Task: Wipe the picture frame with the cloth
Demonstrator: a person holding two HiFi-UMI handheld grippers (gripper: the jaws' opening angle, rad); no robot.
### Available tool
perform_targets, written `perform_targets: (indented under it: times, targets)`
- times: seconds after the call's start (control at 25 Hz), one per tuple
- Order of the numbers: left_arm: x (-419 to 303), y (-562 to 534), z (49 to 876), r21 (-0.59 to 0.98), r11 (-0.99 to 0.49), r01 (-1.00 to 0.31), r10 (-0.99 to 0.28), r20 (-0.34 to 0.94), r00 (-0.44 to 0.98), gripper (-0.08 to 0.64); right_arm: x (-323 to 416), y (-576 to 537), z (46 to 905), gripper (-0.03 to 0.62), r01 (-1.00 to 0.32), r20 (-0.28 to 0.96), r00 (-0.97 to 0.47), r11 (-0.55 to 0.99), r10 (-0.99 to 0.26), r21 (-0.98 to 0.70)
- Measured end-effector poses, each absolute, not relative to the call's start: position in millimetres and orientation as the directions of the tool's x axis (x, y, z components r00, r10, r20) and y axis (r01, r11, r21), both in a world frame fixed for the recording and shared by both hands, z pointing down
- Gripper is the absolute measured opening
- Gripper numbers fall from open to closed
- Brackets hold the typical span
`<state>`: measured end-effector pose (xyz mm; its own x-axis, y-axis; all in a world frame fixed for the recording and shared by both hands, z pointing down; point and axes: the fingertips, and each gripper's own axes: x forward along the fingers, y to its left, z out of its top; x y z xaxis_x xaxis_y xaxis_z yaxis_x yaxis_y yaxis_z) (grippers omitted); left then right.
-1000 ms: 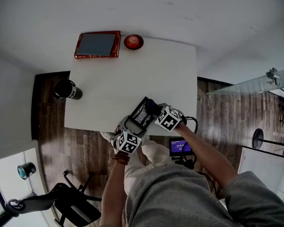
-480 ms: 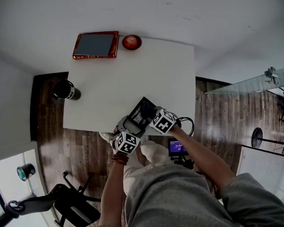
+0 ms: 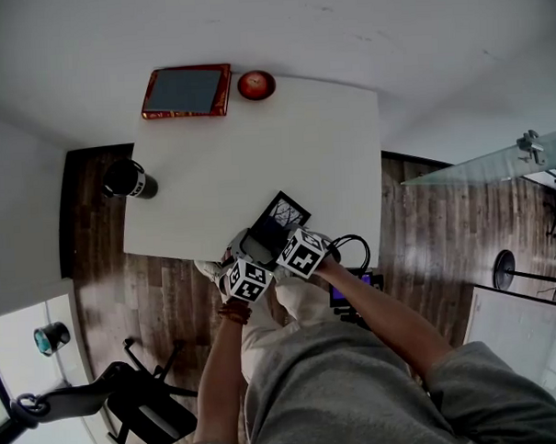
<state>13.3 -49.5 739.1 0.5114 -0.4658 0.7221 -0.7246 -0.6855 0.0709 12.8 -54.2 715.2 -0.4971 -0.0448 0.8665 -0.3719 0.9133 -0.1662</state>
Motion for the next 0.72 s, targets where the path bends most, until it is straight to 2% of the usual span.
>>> perform_targets:
  times: [0.2,0.36,0.56,0.72]
  targets:
    - [13.9,-49.2,739.1,0.072,-0.685,-0.725,-0.464,0.724,0.510,0.506,16.3,-58.7,710.2,0.094,-0.375,0.824,-0.566,0.884,0.019,-0.278]
    - [14.1,-48.8,738.4,0.072,-0.687,-0.723,-0.464,0.722,0.513,0.506,33.4,-100.2,677.1,0.095,-0.426,0.770,-0.628,0.877,-0.112,-0.220]
    - [13.2,-49.4,739.5,0.070,-0.684,-0.726,-0.467,0.723,0.510,0.508,86.6,-144.2,676.5,0.095,-0.505,0.800,-0.552,0.858,-0.234,-0.098]
    - [12.3,-50.3,739.4,0.070,-0.684,-0.726,-0.465,0.724,0.509,0.506,108.4,-141.3,703.4,0.095,-0.534,0.848,-0.491,0.838,-0.200,-0.112]
